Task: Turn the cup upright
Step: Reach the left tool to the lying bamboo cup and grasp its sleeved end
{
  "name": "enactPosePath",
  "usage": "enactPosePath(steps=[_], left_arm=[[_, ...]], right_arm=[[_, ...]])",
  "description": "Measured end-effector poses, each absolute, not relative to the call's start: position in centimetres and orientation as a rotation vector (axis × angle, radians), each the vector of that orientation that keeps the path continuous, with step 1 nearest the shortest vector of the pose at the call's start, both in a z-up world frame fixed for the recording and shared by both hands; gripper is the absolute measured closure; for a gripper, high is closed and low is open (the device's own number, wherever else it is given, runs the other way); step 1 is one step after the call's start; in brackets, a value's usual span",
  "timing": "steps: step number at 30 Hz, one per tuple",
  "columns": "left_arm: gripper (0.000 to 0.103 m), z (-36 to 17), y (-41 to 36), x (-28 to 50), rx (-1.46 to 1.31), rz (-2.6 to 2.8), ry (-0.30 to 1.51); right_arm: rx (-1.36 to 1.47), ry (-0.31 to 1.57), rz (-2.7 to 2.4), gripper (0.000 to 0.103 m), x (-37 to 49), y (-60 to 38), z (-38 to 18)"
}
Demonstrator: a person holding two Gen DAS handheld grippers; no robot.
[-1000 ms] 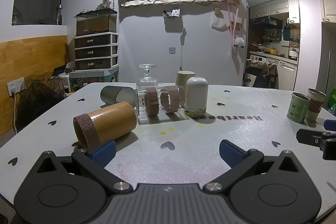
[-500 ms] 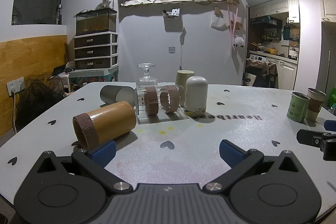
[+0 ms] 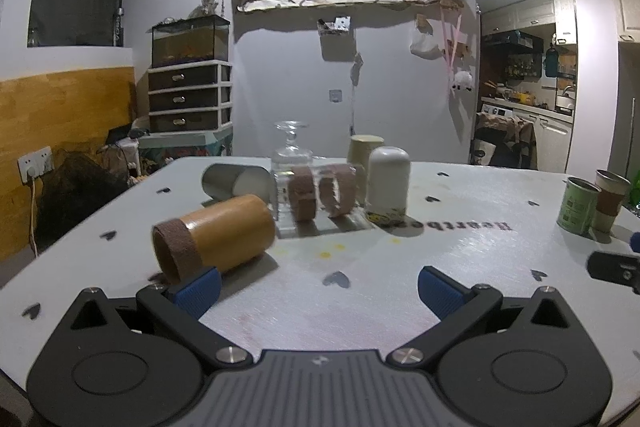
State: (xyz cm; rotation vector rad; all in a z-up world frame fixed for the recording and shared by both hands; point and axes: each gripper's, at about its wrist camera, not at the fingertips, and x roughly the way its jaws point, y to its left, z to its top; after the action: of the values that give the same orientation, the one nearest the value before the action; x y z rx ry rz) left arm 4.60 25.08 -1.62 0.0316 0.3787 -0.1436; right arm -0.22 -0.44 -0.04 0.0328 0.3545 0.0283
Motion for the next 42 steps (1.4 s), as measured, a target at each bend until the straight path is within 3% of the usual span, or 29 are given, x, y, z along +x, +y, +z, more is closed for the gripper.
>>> enactPosePath(steps=[7,22,24,26,30,32,42], left_arm=[[0.0,-0.2,29.0,7.7,0.122,-0.141,0.354],[0.0,-0.1,32.6,18.1,0.434,-0.31,0.531],[0.002,-1.1,32.3,19.4,0.478,-0.299,0.586],[0.011,-2.5,32.0,20.8,0.536,-0.248,0.65],[0.012,-4.2,32.2,22.1,0.581,-0.225,0.717],[0.018,-4.6,32.4,22.3,0.588,-0.216,0.737],[0.025,-4.3,30.6,19.1,0.58,-0.318,0.677]], right_arm=[[0.033,0.354,0.033,0.0,-0.4,0.1,-0.1],[0.052,0.366,0.049,0.0,-0.5,-0.3,-0.5],[0.053,0.365,0.05,0.0,-0.5,-0.3,-0.5],[0.054,0.367,0.048,0.0,-0.4,-0.2,-0.5],[0.061,0.372,0.046,0.0,-0.3,-0.4,-0.6],[0.064,0.374,0.045,0.0,-0.3,-0.6,-0.6],[0.083,0.375,0.057,0.0,-0.3,-1.0,-0.6]])
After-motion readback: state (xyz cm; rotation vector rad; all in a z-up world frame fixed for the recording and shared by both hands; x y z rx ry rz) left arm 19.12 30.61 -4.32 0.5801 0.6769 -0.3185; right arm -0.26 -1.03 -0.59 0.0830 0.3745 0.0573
